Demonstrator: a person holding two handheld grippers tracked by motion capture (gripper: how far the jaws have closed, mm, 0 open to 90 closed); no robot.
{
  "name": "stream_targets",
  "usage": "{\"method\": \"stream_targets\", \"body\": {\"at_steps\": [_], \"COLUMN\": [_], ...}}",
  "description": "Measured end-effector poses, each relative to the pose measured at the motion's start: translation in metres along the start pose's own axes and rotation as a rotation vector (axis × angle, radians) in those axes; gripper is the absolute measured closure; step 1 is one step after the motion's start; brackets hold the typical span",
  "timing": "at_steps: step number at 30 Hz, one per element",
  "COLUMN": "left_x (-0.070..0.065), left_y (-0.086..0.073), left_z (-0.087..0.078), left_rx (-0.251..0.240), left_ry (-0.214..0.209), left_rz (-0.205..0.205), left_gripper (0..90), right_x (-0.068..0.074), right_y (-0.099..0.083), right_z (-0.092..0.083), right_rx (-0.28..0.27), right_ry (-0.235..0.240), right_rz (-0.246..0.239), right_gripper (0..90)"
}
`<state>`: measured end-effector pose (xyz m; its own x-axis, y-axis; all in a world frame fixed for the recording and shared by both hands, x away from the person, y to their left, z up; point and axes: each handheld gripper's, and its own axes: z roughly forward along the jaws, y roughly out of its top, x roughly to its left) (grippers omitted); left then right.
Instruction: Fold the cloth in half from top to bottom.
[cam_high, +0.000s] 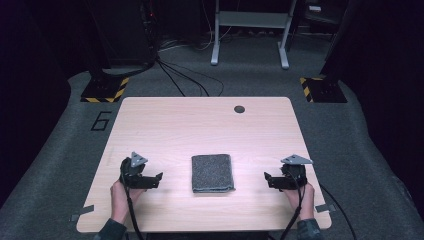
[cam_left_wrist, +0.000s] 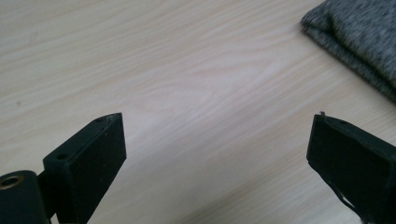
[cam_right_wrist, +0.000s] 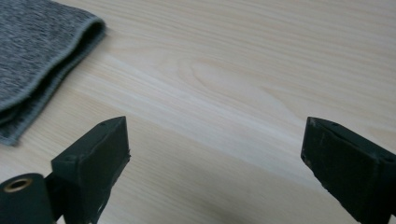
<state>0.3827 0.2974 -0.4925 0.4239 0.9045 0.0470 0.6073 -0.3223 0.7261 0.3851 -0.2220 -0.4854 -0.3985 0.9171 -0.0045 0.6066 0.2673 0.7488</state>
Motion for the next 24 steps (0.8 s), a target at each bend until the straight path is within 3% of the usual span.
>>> {"method": "stream_targets", "body": {"at_steps": [7, 12, 14, 16, 19, 24], "left_x": [0.022, 0.031, 0.033, 0.035, 0.036, 0.037], "left_y": [-0.029, -0.042, -0.044, -0.045, -0.048, -0.048], "left_z": [0.002, 0.006, 0.007, 0.007, 0.009, 0.009], "left_rx": [0.052, 0.061, 0.041, 0.033, -0.004, 0.001], "left_ry": [0.035, 0.056, 0.058, 0.060, 0.071, 0.066], "left_rz": [-0.060, -0.103, -0.113, -0.119, -0.130, -0.120], "left_gripper": [4.7, 3.9, 3.3, 3.1, 2.5, 1.7], "right_x": [-0.023, -0.029, -0.028, -0.030, -0.030, -0.032], "right_y": [-0.033, -0.046, -0.049, -0.052, -0.051, -0.049], "right_z": [-0.002, 0.004, 0.007, 0.008, 0.010, 0.012], "right_rx": [0.027, 0.049, 0.063, 0.039, 0.041, 0.046], "right_ry": [-0.052, -0.065, -0.072, -0.057, -0.057, -0.042], "right_rz": [0.062, 0.067, 0.049, 0.047, 0.065, 0.052], "right_gripper": [5.8, 3.3, 1.8, 1.6, 0.0, 0.0]}}
